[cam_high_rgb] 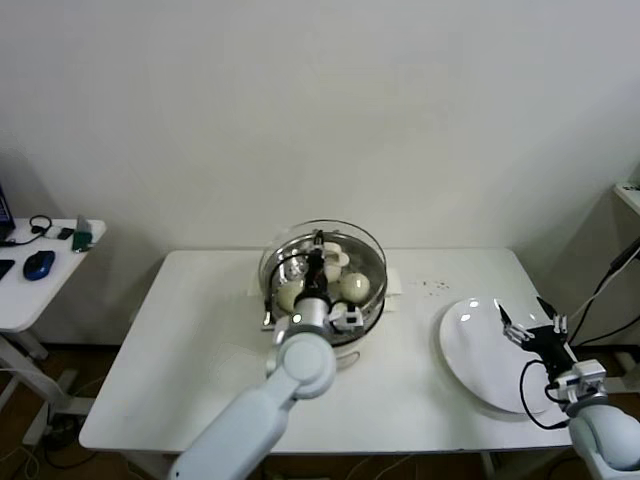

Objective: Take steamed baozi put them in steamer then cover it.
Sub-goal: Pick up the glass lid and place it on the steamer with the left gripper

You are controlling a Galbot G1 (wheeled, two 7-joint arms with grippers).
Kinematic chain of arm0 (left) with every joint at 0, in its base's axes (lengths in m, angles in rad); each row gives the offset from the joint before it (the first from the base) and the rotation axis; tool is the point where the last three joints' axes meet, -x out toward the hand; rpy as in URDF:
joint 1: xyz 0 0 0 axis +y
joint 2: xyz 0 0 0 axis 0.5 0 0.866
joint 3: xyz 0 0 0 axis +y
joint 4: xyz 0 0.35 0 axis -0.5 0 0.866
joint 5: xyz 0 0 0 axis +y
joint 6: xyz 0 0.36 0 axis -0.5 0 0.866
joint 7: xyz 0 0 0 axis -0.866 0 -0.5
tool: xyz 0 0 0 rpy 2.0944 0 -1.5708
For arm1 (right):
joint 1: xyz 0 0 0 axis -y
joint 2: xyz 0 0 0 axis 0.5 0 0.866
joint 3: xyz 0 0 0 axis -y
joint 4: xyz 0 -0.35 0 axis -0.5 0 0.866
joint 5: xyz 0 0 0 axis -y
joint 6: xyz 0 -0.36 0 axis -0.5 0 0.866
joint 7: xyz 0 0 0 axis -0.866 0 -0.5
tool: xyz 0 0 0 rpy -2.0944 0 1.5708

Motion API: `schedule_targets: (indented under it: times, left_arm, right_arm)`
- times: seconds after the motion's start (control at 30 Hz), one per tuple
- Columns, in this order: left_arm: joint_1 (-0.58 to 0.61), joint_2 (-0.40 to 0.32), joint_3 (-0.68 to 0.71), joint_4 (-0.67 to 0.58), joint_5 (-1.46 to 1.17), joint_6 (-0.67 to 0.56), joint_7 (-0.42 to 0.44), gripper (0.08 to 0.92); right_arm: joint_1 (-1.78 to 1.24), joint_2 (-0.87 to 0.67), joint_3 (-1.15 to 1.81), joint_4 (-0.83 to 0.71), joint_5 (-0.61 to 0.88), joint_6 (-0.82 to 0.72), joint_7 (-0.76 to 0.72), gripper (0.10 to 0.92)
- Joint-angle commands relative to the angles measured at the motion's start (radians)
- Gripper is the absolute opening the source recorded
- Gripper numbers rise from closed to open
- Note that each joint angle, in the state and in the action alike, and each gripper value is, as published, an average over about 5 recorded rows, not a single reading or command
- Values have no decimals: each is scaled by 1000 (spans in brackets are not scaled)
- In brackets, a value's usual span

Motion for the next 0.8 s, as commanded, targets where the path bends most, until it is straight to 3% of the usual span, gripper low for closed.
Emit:
schedule_targets:
  times: [0.03, 0.8]
  left_arm:
    - [-25, -63, 33, 99, -8, 49, 3, 153]
    - [-49, -11, 40, 120, -11, 49, 10, 153]
  right_arm:
    - [-13, 3, 20, -3, -6, 5, -6, 823]
    - [0, 18, 16, -25, -19, 19, -21, 823]
